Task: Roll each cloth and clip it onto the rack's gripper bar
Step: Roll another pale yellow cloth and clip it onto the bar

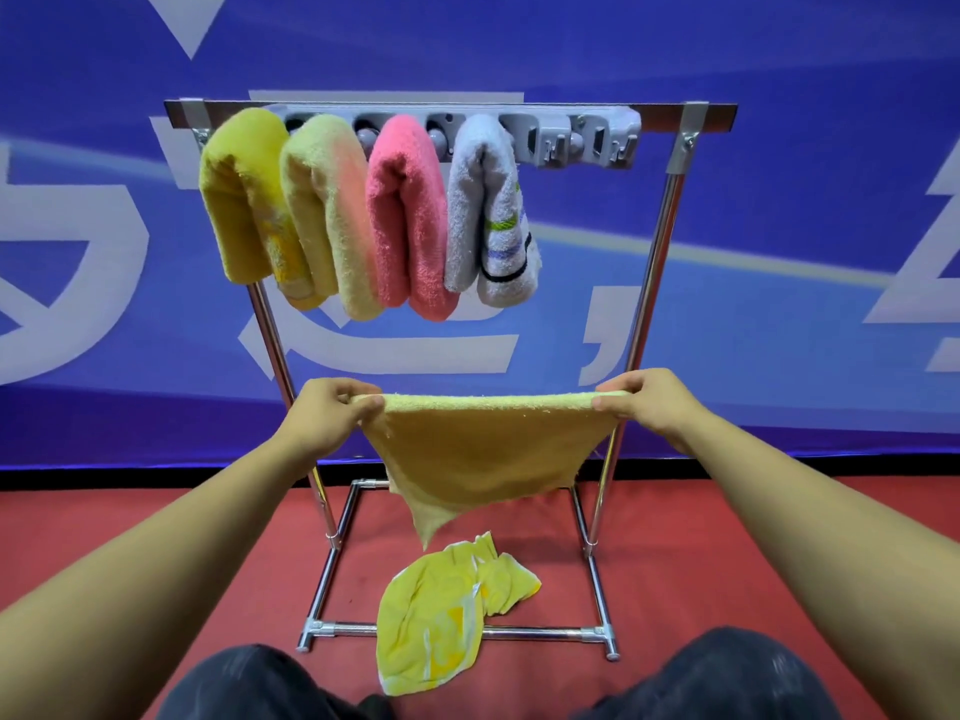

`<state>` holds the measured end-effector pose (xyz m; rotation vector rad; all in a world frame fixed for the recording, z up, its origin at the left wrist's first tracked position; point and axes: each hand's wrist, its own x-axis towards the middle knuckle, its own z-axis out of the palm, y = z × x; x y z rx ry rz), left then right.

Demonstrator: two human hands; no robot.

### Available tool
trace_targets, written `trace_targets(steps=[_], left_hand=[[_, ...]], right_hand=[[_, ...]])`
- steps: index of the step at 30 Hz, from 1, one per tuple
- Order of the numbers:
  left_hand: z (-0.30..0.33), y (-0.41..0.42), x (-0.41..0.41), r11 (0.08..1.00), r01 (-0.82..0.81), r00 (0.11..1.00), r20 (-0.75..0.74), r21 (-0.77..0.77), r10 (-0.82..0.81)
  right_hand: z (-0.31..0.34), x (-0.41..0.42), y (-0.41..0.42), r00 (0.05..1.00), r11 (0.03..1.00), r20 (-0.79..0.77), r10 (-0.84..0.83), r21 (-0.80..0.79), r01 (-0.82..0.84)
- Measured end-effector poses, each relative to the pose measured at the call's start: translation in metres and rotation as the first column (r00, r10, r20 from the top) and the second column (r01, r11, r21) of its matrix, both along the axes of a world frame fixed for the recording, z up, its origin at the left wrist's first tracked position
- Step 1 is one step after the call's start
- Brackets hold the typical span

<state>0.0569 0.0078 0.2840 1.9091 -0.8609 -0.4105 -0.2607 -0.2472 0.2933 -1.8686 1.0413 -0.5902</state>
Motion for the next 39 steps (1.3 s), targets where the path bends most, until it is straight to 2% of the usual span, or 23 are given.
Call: trace_targets(steps=[3, 6, 8, 11, 13, 18, 23, 26, 28, 30, 32, 34, 36, 39], left_hand=[[-0.007, -0.003, -0.002, 0.992, -0.076, 0.986, -0.154, -0.098, 0.061], [-0.013, -0.005, -0.004, 0.987, -0.110, 0.977, -0.196, -0.119, 0.085], [-0.017, -0.006, -0.001, 0.990, -0.110, 0.987, -0.129, -0.087, 0.099], [-0.016, -0.004, 0.004, 0.994, -0.063, 0.994, 0.098, 0.089, 0.054], [-0.012, -0.004, 0.005, 0.987, -0.046, 0.984, 0.176, 0.156, 0.018], [-0.004, -0.006, 0.002, 0.988, -0.054, 0.962, 0.275, 0.148, 0.012], [-0.006, -0.003, 0.000, 0.977, -0.051, 0.912, 0.409, 0.206, -0.038], [-0.011, 0.000, 0.003, 0.981, -0.002, 0.901, 0.425, 0.193, -0.082], [-0.015, 0.003, 0.003, 0.992, 0.058, 0.927, 0.364, 0.114, -0.096], [-0.021, 0.007, 0.002, 0.998, 0.057, 0.979, 0.194, 0.001, -0.056], [-0.026, 0.009, -0.002, 0.994, -0.009, 1.000, -0.006, -0.107, 0.008], [-0.033, 0.008, -0.004, 0.973, -0.095, 0.985, -0.159, -0.210, 0.061], [-0.039, 0.006, -0.005, 0.938, -0.185, 0.957, -0.272, -0.293, 0.104], [-0.051, 0.000, -0.005, 0.899, -0.270, 0.932, -0.327, -0.346, 0.154]], right_hand=[[-0.003, 0.001, 0.002, 0.998, 1.000, -0.066, 0.014, -0.019, -0.015], [-0.006, 0.005, 0.003, 0.993, 0.998, -0.118, 0.003, -0.060, -0.011], [-0.007, 0.007, 0.002, 0.983, 0.994, -0.185, -0.002, -0.106, -0.017], [-0.007, 0.007, 0.001, 0.968, 0.987, -0.251, -0.020, -0.160, -0.021], [-0.005, 0.004, 0.000, 0.958, 0.983, -0.285, -0.034, -0.183, -0.020], [-0.006, -0.001, -0.002, 0.938, 0.975, -0.344, -0.044, -0.219, -0.035], [-0.015, -0.009, -0.002, 0.893, 0.951, -0.451, -0.001, -0.275, -0.137], [-0.018, -0.014, -0.003, 0.898, 0.936, -0.439, 0.031, -0.302, -0.181], [-0.023, -0.018, -0.003, 0.934, 0.933, -0.351, 0.062, -0.313, -0.179], [-0.025, -0.021, 0.000, 0.975, 0.956, -0.213, 0.057, -0.270, -0.114], [-0.029, -0.023, 0.006, 0.998, 0.991, -0.061, 0.020, -0.128, -0.028], [-0.035, -0.023, 0.009, 0.996, 1.000, 0.086, -0.027, 0.015, 0.026], [-0.042, -0.021, 0.010, 0.982, 0.993, 0.159, -0.098, 0.075, 0.087], [-0.057, -0.013, 0.005, 0.948, 0.975, 0.256, -0.187, 0.165, 0.148]])
